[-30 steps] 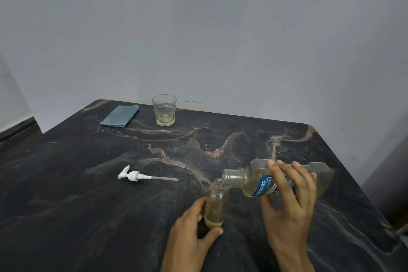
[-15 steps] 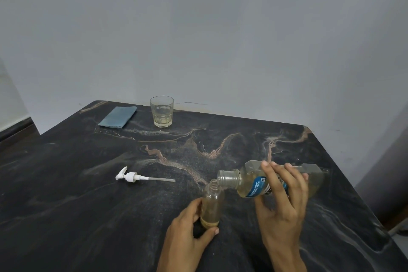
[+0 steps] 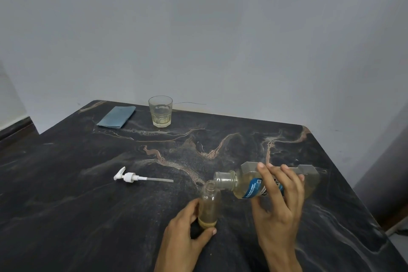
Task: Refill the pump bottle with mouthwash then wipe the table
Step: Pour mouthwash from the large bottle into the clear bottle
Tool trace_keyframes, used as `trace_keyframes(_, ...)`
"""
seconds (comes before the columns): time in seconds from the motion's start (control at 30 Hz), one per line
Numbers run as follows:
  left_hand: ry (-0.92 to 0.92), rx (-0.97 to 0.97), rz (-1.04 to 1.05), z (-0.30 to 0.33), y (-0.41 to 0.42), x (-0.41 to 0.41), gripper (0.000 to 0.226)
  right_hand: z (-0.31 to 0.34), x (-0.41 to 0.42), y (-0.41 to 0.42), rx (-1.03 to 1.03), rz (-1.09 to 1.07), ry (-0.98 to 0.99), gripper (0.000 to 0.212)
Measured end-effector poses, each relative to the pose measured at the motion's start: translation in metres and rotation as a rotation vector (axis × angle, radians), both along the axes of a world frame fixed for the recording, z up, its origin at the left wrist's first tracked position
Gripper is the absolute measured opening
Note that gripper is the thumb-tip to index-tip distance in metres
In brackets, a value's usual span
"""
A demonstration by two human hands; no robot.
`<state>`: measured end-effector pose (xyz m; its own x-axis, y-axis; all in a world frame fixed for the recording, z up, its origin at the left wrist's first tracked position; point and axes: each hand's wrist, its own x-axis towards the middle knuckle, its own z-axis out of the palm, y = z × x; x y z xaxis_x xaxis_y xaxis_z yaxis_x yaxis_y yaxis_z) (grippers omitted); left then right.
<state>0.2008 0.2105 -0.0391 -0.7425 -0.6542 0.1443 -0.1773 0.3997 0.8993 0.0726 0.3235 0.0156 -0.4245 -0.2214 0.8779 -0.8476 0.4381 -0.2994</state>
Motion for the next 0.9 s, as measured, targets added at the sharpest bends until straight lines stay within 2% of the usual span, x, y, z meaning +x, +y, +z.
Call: trace_keyframes(0.9,-0.004,-0.059,0.013,0.0052,0.0018,0.0014,0.059,-0.0002,-0.0020,0.0017,-0.005,-0.014,0.015,0.091)
